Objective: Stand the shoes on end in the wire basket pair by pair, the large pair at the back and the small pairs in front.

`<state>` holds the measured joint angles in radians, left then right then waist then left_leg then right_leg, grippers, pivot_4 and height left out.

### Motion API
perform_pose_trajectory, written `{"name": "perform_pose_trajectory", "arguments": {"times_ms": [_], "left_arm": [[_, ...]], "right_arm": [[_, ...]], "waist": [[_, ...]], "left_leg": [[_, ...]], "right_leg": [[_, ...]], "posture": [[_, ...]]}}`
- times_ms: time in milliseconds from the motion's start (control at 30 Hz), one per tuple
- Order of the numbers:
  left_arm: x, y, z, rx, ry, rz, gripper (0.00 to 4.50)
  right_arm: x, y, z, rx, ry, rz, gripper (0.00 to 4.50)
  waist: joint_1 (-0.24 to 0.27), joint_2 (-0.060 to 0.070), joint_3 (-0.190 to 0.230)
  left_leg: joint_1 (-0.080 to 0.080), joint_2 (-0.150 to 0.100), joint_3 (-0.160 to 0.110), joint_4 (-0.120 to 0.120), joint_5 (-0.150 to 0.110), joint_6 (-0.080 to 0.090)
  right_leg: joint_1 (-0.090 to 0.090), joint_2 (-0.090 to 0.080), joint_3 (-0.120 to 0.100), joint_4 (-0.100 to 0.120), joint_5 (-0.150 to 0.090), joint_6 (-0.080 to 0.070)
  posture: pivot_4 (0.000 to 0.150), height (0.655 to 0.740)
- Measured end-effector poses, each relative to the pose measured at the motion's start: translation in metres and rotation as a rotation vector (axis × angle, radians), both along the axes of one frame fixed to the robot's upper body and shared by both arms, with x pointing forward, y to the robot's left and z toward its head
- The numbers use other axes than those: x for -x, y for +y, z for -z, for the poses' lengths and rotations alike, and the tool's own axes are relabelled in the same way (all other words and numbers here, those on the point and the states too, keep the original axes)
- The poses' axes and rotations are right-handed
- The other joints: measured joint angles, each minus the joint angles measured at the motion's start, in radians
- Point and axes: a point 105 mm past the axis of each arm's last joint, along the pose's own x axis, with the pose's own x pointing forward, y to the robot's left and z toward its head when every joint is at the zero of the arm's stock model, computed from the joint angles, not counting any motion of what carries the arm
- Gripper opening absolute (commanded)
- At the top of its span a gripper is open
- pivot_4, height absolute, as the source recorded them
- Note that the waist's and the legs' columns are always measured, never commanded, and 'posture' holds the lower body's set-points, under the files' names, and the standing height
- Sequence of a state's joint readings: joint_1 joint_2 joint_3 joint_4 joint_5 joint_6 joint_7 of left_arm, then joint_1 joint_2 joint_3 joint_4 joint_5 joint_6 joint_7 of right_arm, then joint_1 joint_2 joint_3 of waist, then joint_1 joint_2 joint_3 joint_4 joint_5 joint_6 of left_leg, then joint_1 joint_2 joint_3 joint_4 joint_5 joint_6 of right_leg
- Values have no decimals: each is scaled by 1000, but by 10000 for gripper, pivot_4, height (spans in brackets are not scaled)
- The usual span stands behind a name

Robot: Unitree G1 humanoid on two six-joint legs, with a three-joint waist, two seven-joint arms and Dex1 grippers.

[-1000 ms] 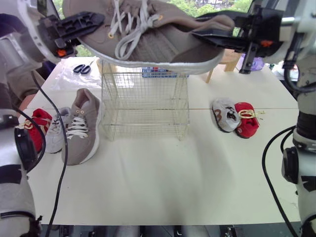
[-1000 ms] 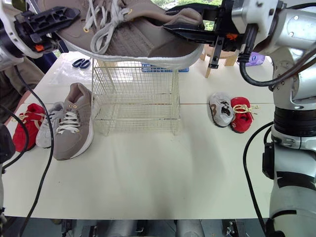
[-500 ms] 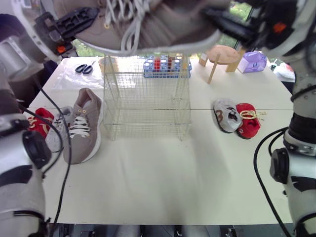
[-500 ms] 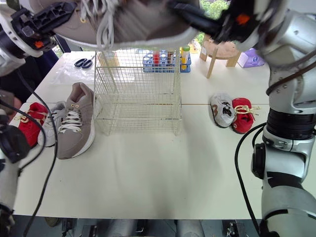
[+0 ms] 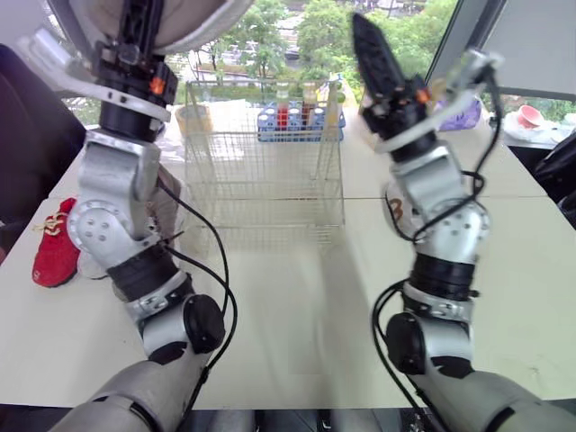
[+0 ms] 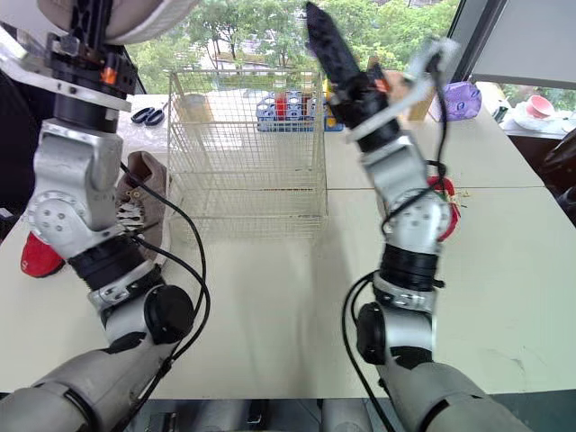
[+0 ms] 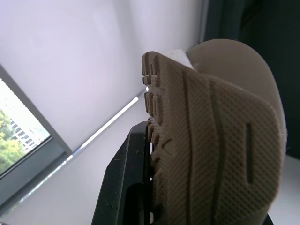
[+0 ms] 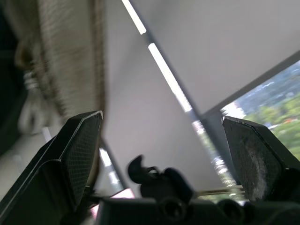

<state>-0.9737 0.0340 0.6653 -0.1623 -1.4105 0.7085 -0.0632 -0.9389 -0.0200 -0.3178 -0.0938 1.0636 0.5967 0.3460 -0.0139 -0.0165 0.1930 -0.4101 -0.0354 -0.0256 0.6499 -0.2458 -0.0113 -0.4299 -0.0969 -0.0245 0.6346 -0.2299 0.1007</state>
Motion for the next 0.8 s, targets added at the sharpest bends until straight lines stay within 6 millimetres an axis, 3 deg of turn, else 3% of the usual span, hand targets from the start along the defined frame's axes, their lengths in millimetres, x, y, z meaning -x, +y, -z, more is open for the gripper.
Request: {"name": "perform_pose_trajectory", "arguments": {"times_ms": [100,167,367,800], "left_arm": [[-4,1,11,5,29,5,5957],[-7,3,19,-4,54,-2,5957],[-10,-9,37,-55,94,34,5957],[-11,-9,45,-54,104,23,5957]], "right_arm": [[15,21,-12,-5,-45,-76,44180],[17,25,-13,3,-52,-85,44180],[15,24,-14,-6,-61,-71,44180],[6,27,-8,26,-56,-32,44180]], "waist": [[6,0,0],[7,0,0],[2,0,0],[1,0,0]], "left_leg": [[0,-1,-1,2,-3,6],[0,-1,-1,3,-4,7],[0,-2,-1,3,-4,8],[0,-1,-1,3,-4,8]], "right_leg": [[2,0,0,-1,0,0],[4,0,0,-2,0,0],[4,0,0,-2,0,0],[3,2,0,-2,0,0]], "posture": [[1500,7400],[1500,7400],[1500,7400],[1500,7400]]}}
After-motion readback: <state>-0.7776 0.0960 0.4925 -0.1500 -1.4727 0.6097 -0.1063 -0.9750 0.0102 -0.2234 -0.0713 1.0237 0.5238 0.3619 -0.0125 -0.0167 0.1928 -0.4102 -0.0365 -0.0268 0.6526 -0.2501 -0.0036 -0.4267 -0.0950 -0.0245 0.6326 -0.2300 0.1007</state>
